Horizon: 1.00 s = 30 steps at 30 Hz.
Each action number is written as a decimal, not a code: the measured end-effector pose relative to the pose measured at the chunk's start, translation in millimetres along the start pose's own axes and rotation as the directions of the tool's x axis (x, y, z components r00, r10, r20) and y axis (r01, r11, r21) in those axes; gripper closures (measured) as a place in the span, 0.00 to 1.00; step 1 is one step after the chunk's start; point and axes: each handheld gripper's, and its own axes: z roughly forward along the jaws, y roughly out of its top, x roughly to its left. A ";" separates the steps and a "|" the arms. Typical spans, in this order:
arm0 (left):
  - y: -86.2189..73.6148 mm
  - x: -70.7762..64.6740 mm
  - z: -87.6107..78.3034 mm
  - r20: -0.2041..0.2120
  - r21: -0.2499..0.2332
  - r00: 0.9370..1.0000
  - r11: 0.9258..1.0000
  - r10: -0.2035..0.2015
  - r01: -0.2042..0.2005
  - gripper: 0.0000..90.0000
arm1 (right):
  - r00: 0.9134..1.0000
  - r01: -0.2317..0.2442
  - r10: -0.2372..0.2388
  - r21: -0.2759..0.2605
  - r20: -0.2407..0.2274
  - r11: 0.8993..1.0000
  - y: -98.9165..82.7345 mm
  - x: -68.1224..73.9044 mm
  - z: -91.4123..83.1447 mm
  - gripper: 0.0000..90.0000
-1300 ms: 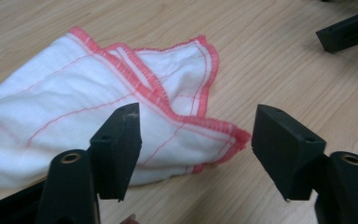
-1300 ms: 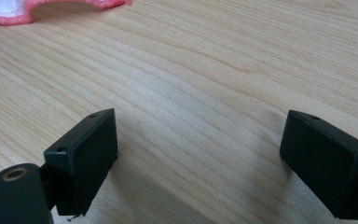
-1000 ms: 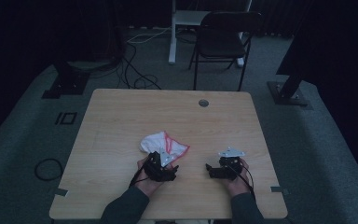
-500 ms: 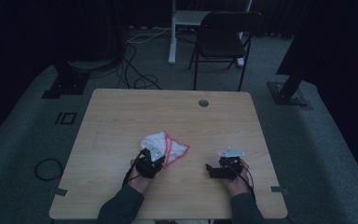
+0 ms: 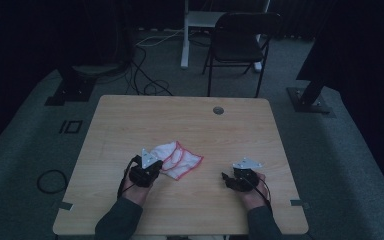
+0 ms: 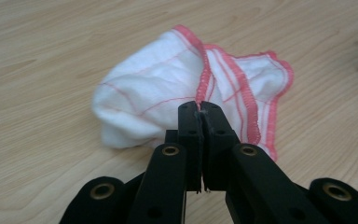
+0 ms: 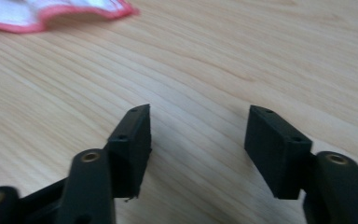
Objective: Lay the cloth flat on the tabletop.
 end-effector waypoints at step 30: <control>-20.2 40.6 -16.4 -0.042 -0.012 0.993 0.994 -0.108 0.107 0.98 | 0.988 0.100 -0.100 -0.003 -0.118 0.995 57.3 61.1 48.3 0.65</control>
